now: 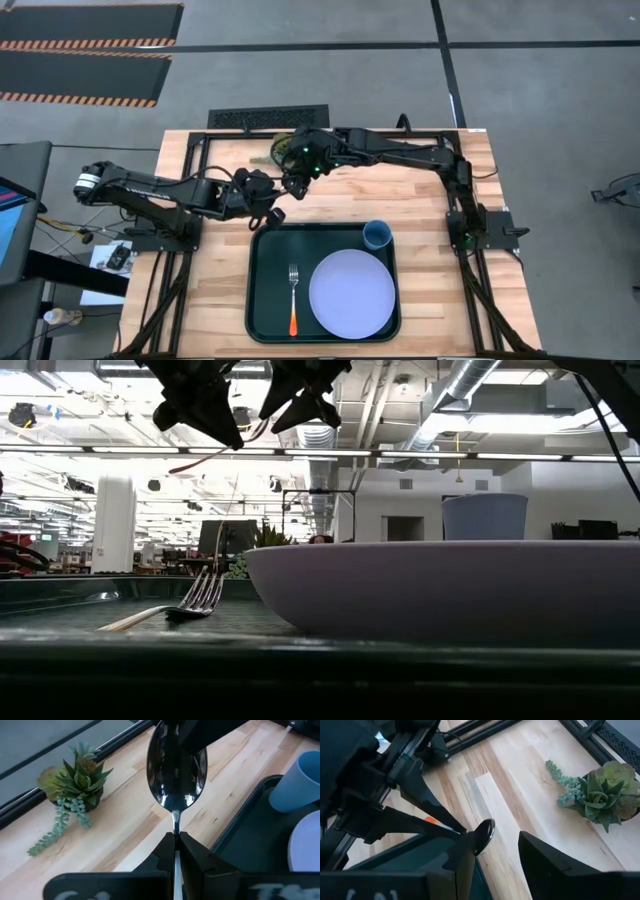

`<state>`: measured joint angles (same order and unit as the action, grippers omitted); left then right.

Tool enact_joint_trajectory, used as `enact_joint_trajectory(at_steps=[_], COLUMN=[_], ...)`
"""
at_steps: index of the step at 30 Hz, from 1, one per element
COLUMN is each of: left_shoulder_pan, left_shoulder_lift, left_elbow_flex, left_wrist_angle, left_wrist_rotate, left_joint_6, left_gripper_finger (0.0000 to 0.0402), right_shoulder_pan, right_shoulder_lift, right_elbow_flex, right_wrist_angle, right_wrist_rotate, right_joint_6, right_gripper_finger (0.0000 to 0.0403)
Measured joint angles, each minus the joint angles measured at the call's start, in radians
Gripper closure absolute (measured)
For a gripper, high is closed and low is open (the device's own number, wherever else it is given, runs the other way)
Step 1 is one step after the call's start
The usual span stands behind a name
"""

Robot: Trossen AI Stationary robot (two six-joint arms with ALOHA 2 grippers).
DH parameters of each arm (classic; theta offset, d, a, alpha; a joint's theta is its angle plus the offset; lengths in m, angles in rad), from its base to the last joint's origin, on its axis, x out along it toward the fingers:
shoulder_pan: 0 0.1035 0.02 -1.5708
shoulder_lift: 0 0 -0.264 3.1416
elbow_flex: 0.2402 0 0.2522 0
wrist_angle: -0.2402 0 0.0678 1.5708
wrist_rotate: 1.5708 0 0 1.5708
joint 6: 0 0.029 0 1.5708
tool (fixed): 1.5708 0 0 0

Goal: Pick and place plate/cup/fork/spoon on tray
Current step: Put the orange fork on the black tray to the left of the fork

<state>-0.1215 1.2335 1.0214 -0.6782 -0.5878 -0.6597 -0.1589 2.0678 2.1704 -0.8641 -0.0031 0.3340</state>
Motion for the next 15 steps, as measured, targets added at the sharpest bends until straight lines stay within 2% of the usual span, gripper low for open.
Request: enact_joint_trajectory(at_steps=[8,15], left_shoulder_pan=[0.001,0.001], left_shoulder_lift=[0.0,0.0], left_elbow_flex=[0.0,0.0], left_wrist_angle=[0.026,0.026], left_wrist_rotate=[-0.013,-0.016], left_joint_6=[0.03,0.03], left_gripper_finger=[0.0401,0.0401], right_shoulder_pan=[-0.001,-0.001], right_shoulder_lift=[0.0,0.0], right_elbow_flex=[0.0,0.0], right_wrist_angle=[0.0,0.0], right_wrist_rotate=[-0.002,-0.001], right_joint_6=[0.0,-0.002], right_gripper_finger=[0.0265,0.0362])
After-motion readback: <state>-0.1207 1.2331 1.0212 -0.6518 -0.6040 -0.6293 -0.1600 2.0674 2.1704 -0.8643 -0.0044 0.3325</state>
